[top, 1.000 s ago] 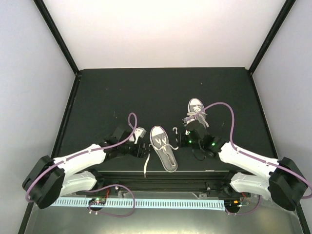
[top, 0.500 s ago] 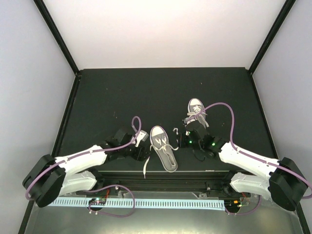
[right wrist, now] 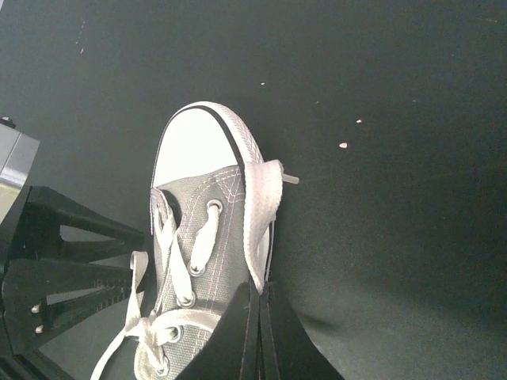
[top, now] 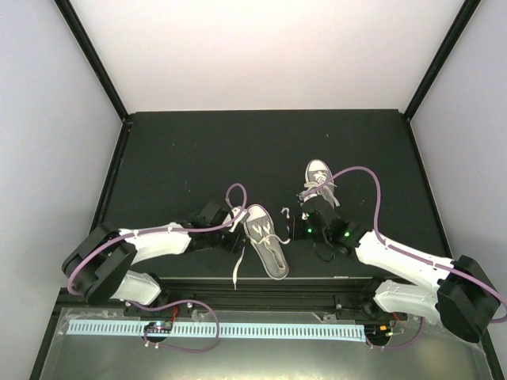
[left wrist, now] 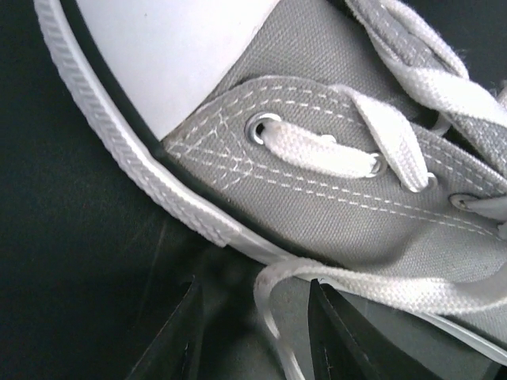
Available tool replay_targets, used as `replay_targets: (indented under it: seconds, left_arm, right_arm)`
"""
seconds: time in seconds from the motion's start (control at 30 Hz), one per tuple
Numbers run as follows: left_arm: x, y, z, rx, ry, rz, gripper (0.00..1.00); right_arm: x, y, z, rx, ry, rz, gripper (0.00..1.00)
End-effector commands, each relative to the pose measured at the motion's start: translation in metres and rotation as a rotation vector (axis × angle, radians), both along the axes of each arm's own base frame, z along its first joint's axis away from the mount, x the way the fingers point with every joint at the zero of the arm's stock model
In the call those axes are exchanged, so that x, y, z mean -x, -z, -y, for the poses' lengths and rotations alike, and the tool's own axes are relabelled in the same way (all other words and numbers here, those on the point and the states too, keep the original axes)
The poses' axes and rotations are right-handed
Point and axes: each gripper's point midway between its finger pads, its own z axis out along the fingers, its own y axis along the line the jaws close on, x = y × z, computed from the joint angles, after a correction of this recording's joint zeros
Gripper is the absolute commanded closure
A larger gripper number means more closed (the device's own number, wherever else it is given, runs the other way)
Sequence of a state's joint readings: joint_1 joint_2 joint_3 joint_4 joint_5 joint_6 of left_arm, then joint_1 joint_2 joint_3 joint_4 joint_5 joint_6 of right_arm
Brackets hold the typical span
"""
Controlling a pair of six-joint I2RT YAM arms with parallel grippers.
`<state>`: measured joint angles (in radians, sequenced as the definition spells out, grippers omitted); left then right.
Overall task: Tie the shoes
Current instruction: Tie the shoelace on the shoe, then wrap the shoelace around the shoelace.
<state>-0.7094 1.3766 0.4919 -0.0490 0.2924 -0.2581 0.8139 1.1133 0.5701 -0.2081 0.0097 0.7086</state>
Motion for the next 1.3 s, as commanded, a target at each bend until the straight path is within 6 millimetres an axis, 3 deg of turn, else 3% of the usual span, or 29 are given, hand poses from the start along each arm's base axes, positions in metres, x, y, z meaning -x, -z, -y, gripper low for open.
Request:
replay_targets:
  seconds: [0.0, 0.17, 0.33, 0.47, 0.57, 0.7, 0.87, 1.03, 1.07, 1.13, 1.2, 1.27]
  left_arm:
    - [-0.013, -0.017, 0.022, 0.062, 0.033, 0.060, 0.61]
    - [-0.009, -0.015, 0.027, 0.064, 0.062, 0.059, 0.62]
    - [-0.008, -0.018, 0.024, 0.059, 0.042, 0.075, 0.86]
    - [-0.003, -0.032, 0.018, 0.112, 0.009, 0.107, 0.97]
    - [0.005, -0.058, 0.018, 0.218, 0.001, 0.149, 0.98]
    - [0.021, -0.071, 0.014, 0.302, 0.010, 0.145, 0.98]
    - [0.031, -0.072, 0.007, 0.331, -0.005, 0.131, 0.98]
    - [0.038, -0.073, 0.004, 0.355, -0.009, 0.120, 0.99]
    - [0.038, -0.074, 0.004, 0.359, -0.010, 0.121, 0.98]
    - [0.038, -0.077, 0.005, 0.367, -0.011, 0.123, 0.98]
    - [0.038, -0.080, 0.006, 0.377, -0.009, 0.120, 0.99]
    - [0.038, -0.083, 0.007, 0.385, -0.010, 0.116, 0.99]
  right_arm:
    - [-0.006, -0.012, 0.000, -0.009, 0.018, 0.042, 0.98]
    - [-0.006, -0.013, 0.002, 0.000, 0.021, 0.048, 0.98]
    - [-0.006, -0.015, 0.003, 0.000, 0.026, 0.051, 0.98]
    - [-0.011, -0.027, 0.002, 0.022, 0.008, 0.089, 0.98]
    - [-0.020, -0.041, -0.008, 0.050, -0.027, 0.119, 0.98]
    - [-0.035, -0.067, -0.042, 0.005, -0.115, 0.155, 0.98]
    - [-0.043, -0.099, -0.111, -0.125, -0.259, 0.147, 0.98]
    - [-0.019, -0.103, -0.179, -0.156, -0.422, 0.107, 0.98]
    - [-0.016, -0.100, -0.185, -0.162, -0.439, 0.091, 0.92]
    - [-0.016, -0.100, -0.182, -0.168, -0.425, 0.088, 0.63]
    - [-0.021, -0.104, -0.167, -0.142, -0.391, 0.130, 0.41]
    - [-0.028, -0.108, -0.146, -0.117, -0.357, 0.173, 0.29]
